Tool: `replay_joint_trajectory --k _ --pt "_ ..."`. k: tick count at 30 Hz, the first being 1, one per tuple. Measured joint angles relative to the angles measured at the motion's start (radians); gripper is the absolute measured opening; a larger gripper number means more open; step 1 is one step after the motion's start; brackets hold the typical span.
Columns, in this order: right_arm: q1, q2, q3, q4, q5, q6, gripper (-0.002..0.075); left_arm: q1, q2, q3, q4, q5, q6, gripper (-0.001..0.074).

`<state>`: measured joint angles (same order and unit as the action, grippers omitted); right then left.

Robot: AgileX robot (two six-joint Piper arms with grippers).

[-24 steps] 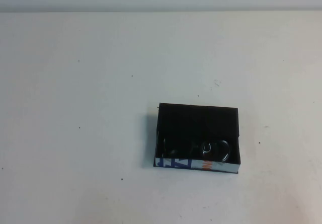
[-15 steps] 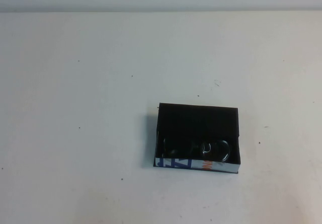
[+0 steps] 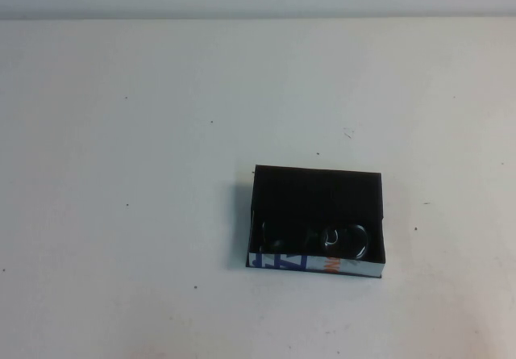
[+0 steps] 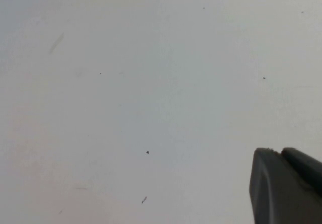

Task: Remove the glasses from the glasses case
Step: Pick up the glasses from the glasses case

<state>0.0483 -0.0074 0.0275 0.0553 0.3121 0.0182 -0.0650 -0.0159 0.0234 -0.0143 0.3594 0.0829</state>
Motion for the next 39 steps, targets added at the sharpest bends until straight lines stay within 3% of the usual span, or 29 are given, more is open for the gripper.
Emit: replay_joint_trajectory --k 9,12,19,22,32,39 --pt "0.000 0.000 0.000 0.121 0.000 0.000 -0.0018 0.000 0.000 0.000 0.000 0.000 0.000 -0.0004" --pt "0.000 0.000 0.000 0.286 0.000 0.000 -0.0018 0.000 0.000 0.000 0.000 0.000 0.000 -0.0004" --pt "0.000 0.000 0.000 0.844 -0.010 0.000 -0.0018 0.000 0.000 0.000 0.000 0.000 0.000 -0.0004" --pt "0.000 0.000 0.000 0.985 -0.025 0.000 -0.0018 0.000 0.000 0.000 0.000 0.000 0.000 -0.0004" --pt "0.000 0.000 0.000 0.982 -0.006 -0.010 -0.0018 0.000 0.000 0.000 0.000 0.000 0.000 -0.0004" --pt "0.000 0.013 -0.093 0.944 0.160 -0.290 -0.0018 0.000 0.000 0.000 0.000 0.000 0.000 -0.0004"
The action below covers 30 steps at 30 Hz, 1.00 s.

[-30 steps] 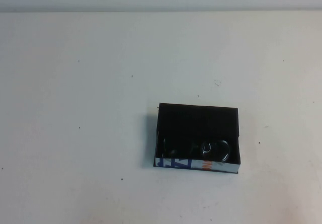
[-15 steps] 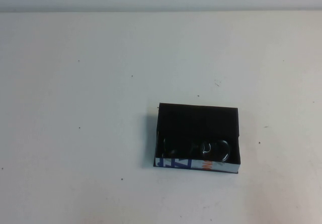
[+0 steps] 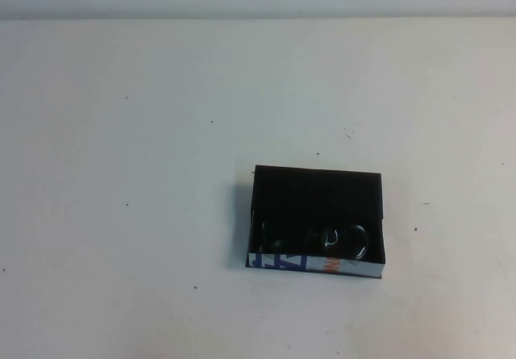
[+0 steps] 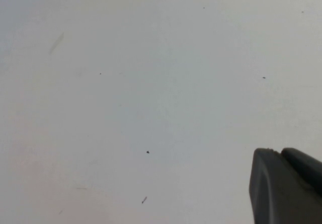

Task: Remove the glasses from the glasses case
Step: Pick up the glasses from the glasses case

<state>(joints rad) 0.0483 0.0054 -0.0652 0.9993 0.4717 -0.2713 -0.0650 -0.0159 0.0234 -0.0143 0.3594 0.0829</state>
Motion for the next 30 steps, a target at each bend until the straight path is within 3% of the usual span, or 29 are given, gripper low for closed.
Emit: replay_joint_trajectory --k 15,24,30 --pt "0.000 0.688 -0.757 -0.144 0.686 -0.731 -0.0018 0.000 0.000 0.000 0.000 0.000 0.000 -0.0004" --pt "0.012 1.067 -1.068 -0.224 0.759 -0.798 -0.0018 0.000 0.000 0.000 0.000 0.000 0.000 -0.0004" --pt "0.186 1.263 -1.171 -0.417 0.757 -0.804 -0.0018 0.000 0.000 0.000 0.000 0.000 0.000 -0.0004"
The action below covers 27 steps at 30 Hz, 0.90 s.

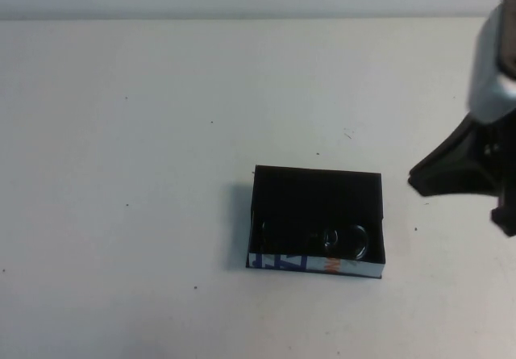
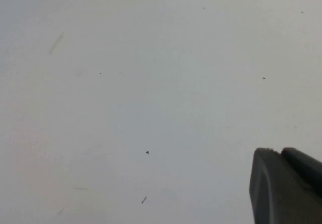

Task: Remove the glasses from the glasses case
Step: Pick up the glasses from the glasses case

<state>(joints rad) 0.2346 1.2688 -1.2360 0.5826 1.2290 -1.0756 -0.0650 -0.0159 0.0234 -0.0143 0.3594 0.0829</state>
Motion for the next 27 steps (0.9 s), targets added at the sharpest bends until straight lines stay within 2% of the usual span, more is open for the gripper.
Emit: replay_joint_trajectory --k 7,11,15,18,23,27 --pt "0.225 0.202 -0.047 -0.324 -0.011 0.071 -0.0018 0.000 0.000 0.000 0.000 0.000 0.000 -0.0004" --pt "0.297 0.295 -0.075 -0.475 -0.047 0.096 -0.0017 0.000 0.000 0.000 0.000 0.000 0.000 -0.0004" --pt "0.345 0.382 -0.114 -0.543 -0.103 0.129 0.0001 0.000 0.000 0.000 0.000 0.000 0.000 -0.0004" --pt "0.377 0.443 -0.155 -0.560 -0.149 0.147 0.0059 0.000 0.000 0.000 0.000 0.000 0.000 -0.0004" --pt "0.414 0.539 -0.212 -0.560 -0.213 0.153 0.0230 0.000 0.000 0.000 0.000 0.000 0.000 -0.0005" --pt "0.420 0.600 -0.225 -0.564 -0.256 0.153 0.0276 0.000 0.000 0.000 0.000 0.000 0.000 -0.0004"
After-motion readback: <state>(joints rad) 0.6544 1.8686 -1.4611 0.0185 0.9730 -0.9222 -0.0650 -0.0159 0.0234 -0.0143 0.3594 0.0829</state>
